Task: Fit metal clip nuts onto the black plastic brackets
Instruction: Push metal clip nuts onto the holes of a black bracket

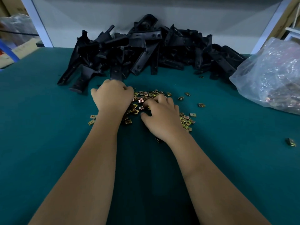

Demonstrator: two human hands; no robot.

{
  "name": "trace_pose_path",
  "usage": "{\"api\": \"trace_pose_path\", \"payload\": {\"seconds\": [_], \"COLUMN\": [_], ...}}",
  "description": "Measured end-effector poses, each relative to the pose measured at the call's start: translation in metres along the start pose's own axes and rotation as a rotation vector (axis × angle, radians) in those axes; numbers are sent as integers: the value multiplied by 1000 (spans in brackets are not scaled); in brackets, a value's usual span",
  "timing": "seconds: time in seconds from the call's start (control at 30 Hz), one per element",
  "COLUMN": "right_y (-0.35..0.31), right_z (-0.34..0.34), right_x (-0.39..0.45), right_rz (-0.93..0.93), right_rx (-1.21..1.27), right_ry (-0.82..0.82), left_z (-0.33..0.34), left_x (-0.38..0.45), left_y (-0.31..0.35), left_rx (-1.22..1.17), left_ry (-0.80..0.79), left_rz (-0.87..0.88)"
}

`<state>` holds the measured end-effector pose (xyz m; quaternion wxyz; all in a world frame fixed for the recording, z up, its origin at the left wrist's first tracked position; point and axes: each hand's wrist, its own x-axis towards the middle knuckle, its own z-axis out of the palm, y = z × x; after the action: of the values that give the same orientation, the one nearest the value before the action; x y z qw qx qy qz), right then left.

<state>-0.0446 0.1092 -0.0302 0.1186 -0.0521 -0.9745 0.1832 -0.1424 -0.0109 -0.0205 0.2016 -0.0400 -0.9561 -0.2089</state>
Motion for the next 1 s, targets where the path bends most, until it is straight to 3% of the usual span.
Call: {"api": "trace_pose_path", "payload": {"seconds": [0.2,0.27,0.37,0.6,0.73,0.8,0.9,1.0], "right_y": [1,2,1,10,14,15,12,6], "right_z": [-1,-2,-5,-18,-25,-29,-33,-31], "right_x": [2,2,3,2,1,1,2,2], "right_rz": [2,8,35,150,279,285,233,216], "right_rx": [12,35,142,503,885,1055,1266,1340], "right_ry": [12,16,77,385,401,354,255,278], "left_z": [-7,-7,-14,-40,-39,-36,-29,-23], "left_x": [3,4,2,-9,-15,-21,-33,-43], "left_y": [-5,-9,-5,9,21,29,40,46], "left_rx": [-65,-106,-414,-1084,-1582,-1720,-1774,-1684], "left_ry": [81,176,347,503,261,153,23,-124], "left_rz": [34,79,56,-241,-641,-727,-712,-552]}}
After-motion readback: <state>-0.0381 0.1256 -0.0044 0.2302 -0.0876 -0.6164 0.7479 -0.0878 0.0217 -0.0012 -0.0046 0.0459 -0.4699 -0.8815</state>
